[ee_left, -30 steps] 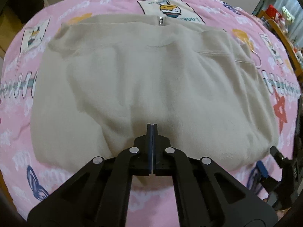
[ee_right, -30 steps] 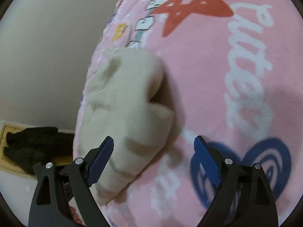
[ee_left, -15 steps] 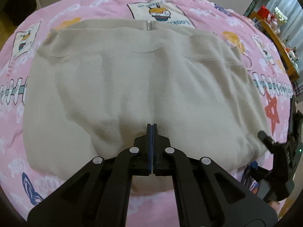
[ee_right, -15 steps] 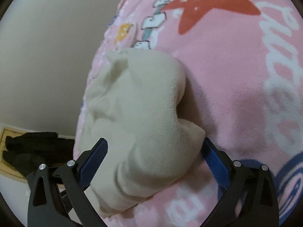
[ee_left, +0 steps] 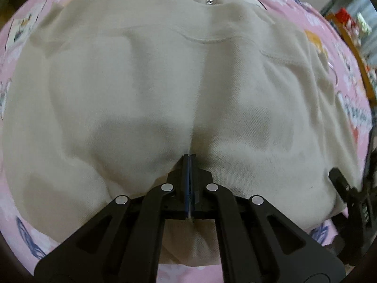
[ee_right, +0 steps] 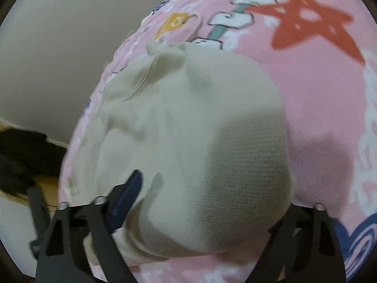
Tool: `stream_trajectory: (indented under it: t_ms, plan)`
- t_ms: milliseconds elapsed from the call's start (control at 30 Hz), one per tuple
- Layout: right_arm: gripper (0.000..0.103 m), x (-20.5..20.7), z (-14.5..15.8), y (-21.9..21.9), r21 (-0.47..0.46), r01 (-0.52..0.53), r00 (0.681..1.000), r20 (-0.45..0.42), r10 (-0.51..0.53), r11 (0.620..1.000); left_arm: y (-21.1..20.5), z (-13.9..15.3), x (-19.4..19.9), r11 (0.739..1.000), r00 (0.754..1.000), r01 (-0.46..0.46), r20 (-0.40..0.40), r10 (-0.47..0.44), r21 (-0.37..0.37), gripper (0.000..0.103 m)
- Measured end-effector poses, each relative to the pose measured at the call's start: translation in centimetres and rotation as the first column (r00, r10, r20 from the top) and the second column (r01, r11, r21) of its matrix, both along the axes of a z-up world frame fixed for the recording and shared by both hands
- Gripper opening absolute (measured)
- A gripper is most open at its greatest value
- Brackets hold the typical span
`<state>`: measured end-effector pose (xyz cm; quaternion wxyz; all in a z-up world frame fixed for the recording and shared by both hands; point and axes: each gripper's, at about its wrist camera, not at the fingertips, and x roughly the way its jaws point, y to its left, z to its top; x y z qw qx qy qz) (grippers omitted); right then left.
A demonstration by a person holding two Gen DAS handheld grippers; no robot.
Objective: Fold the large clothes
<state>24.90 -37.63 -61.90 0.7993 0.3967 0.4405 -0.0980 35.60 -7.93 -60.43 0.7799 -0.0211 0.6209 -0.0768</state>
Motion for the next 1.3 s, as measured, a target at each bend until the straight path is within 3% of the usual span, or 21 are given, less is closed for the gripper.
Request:
stream_trajectory:
  t_ms: [33,133,233,267,333,433,500,533,567,600,667,700,833,867,933,967,1000,1067,1133,1233,1300]
  plan:
    - [0.05,0.0,0.1,-0.1,-0.006,-0.001,1.0,-0.015,0.0,1.0,-0.1,0.2,-0.1,1.0,1.0,-0.002,0.002,0.002,-0.001,0.0]
    - [0.043,-0.3,0.7,-0.1,-0.012,-0.017,1.0,-0.021,0.017,1.0,0.2,1.7,-0.7,1.0,1.0,-0.01,0.02,0.01,-0.019,0.0]
    - [0.041,0.2,1.8,0.3,-0.054,-0.047,0.999,-0.006,0.047,0.997,1.3,3.9,-1.3,0.992,0.998,-0.042,0.046,0.048,-0.116,0.0]
    - [0.041,0.3,1.9,0.4,-0.056,-0.044,0.999,-0.006,0.044,0.997,2.0,4.4,-0.9,0.977,0.996,-0.084,0.015,0.088,-0.196,0.0]
    - [0.041,0.4,1.9,0.4,-0.048,-0.034,0.999,-0.01,0.034,0.998,2.8,4.8,0.6,0.948,0.99,-0.138,-0.036,0.133,-0.288,0.0]
    - [0.044,0.1,0.7,-0.4,0.05,0.017,0.999,-0.029,-0.015,0.999,2.3,4.8,3.9,0.918,0.987,-0.159,-0.091,0.135,-0.364,0.0]
    - [0.046,0.1,0.4,-0.6,0.061,0.019,0.999,-0.038,-0.017,0.998,1.5,3.2,5.8,0.923,0.984,-0.163,-0.131,0.124,-0.349,0.0]
    - [0.047,0.2,0.2,-0.6,0.062,0.018,0.999,-0.044,-0.016,0.998,1.0,1.3,6.9,0.938,0.978,-0.172,-0.17,0.125,-0.301,0.0]
    - [0.049,0.3,0.2,-0.6,0.067,0.022,0.999,-0.047,-0.019,0.997,0.9,-1.1,7.6,0.935,0.964,-0.202,-0.225,0.139,-0.291,0.0]
    - [0.051,0.3,0.1,-0.7,0.074,0.03,0.998,-0.054,-0.026,0.997,1.1,-2.6,7.9,0.921,0.953,-0.234,-0.262,0.153,-0.312,0.0]
    - [0.052,0.5,-0.2,-0.9,0.079,0.028,0.997,-0.075,-0.022,0.996,2.4,-4.4,8.4,0.862,0.919,-0.34,-0.329,0.219,-0.377,0.001]
    - [0.056,0.8,-0.3,-1.0,0.079,0.029,0.996,-0.085,-0.022,0.996,2.6,-4.3,8.3,0.856,0.915,-0.347,-0.338,0.22,-0.383,0.001]
    - [0.063,1.5,-1.0,-1.9,0.124,0.058,0.992,-0.116,-0.043,0.991,2.2,0.2,6.0,0.915,0.972,-0.201,-0.186,0.143,-0.35,0.0]
    - [0.063,1.5,-1.3,-2.1,0.145,0.077,0.991,-0.123,-0.059,0.986,2.7,2.0,4.3,0.928,0.976,-0.195,-0.154,0.153,-0.317,0.0]
    - [0.065,1.6,-1.6,-2.0,0.142,0.099,0.99,-0.118,-0.082,0.985,3.9,3.5,1.3,0.912,0.966,-0.244,-0.167,0.198,-0.33,0.0]
    - [0.064,1.6,-1.6,-1.8,0.126,0.095,0.99,-0.116,-0.081,0.987,4.1,4.0,-0.3,0.917,0.966,-0.245,-0.159,0.203,-0.314,0.0]
    - [0.058,1.7,-1.5,-1.4,0.092,0.082,0.991,-0.114,-0.072,0.992,4.2,4.1,-1.0,0.923,0.966,-0.247,-0.146,0.211,-0.296,0.0]
    - [0.046,1.9,-0.8,-0.6,0.025,0.035,0.994,-0.101,-0.032,0.999,4.2,2.7,-2.9,0.929,0.964,-0.254,-0.149,0.22,-0.268,0.0]
    - [0.041,1.9,-0.2,-0.2,-0.012,0.02,0.995,-0.103,-0.021,1.0,5.0,0.0,-3.4,0.906,0.948,-0.292,-0.216,0.233,-0.305,0.0]
    - [0.039,2.0,0.7,0.4,-0.043,0.001,0.996,-0.091,-0.005,0.999,6.1,-3.2,-2.8,0.878,0.936,-0.327,-0.25,0.25,-0.348,0.001]
    - [0.036,2.2,1.6,1.2,-0.105,-0.032,0.997,-0.075,0.024,0.994,5.7,-3.5,-2.5,0.891,0.945,-0.302,-0.228,0.234,-0.339,0.001]
